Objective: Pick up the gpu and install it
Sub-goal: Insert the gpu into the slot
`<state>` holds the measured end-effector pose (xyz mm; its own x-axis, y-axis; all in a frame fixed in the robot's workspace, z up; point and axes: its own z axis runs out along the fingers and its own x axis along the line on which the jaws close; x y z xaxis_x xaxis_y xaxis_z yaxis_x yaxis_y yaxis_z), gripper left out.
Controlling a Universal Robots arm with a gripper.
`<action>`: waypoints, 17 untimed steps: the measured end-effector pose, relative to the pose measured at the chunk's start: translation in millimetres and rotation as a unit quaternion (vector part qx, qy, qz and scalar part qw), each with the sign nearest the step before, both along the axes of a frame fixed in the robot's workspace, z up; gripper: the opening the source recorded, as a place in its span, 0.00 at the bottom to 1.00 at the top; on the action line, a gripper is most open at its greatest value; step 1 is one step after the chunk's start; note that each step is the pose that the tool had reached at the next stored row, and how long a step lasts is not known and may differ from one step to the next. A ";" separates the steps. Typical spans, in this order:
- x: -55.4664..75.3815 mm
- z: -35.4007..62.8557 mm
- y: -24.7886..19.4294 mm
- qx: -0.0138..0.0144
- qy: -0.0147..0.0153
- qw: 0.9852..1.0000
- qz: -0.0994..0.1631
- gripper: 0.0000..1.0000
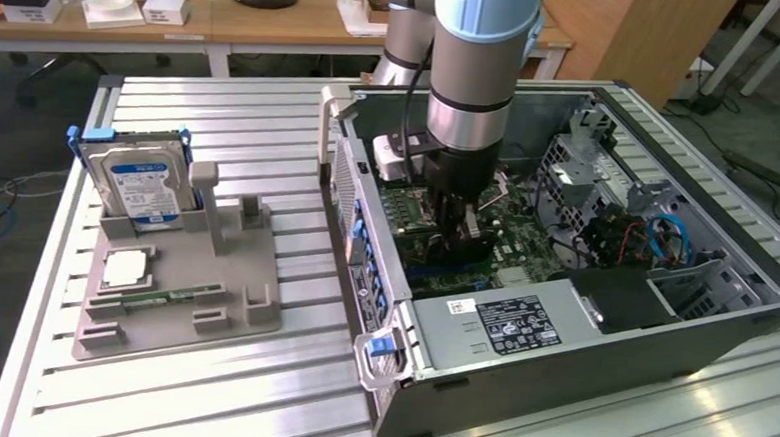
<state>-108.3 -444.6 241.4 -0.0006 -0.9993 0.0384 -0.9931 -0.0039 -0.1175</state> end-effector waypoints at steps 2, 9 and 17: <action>0.0 2.6 -0.1 0.000 0.000 1.000 0.000 0.26; 0.1 4.0 0.0 0.000 0.000 1.000 0.000 0.26; 0.2 6.3 -0.1 0.000 0.000 1.000 0.000 0.26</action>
<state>-108.1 -444.7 247.6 -0.0003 -0.9992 0.0391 -0.9930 -0.0043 -0.1176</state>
